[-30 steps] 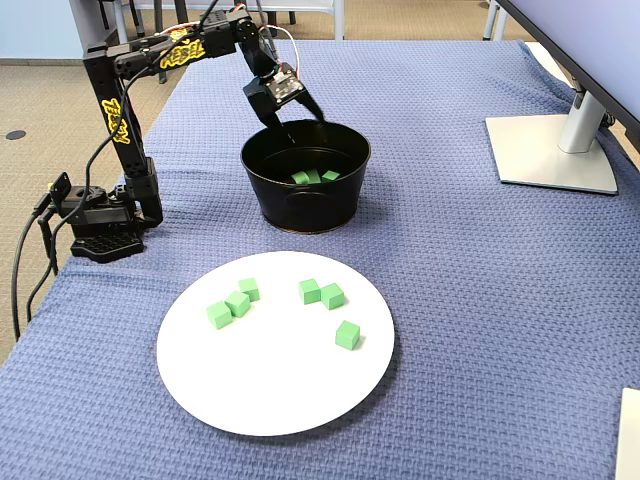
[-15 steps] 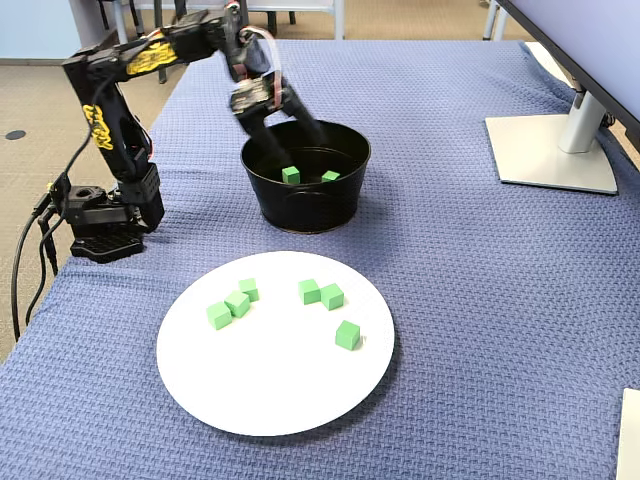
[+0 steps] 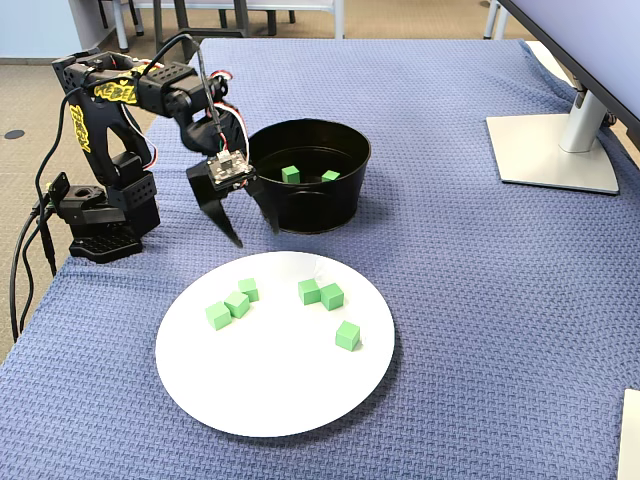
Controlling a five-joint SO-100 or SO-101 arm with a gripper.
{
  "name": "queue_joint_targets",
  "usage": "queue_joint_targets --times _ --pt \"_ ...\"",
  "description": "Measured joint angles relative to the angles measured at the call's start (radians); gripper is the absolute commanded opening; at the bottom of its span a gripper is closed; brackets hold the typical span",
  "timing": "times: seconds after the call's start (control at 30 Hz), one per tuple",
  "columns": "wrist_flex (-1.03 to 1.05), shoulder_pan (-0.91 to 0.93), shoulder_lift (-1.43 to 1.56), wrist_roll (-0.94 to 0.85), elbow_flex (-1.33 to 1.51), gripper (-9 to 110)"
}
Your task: Pick up the green cubes from the white plate and place them in the black recipient
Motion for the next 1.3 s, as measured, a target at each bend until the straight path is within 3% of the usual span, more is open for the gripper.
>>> queue_joint_targets --times 0.17,0.33,0.57,0.93,1.3 --pt "-0.060 0.012 -0.018 -0.296 0.026 20" --pt "-0.114 0.012 -0.021 -0.333 0.091 20" --pt "-0.184 0.012 -0.025 -0.249 0.181 20" --pt "0.029 0.011 -0.130 -0.063 0.052 17" --pt "0.074 0.011 -0.268 -0.052 -0.055 16"
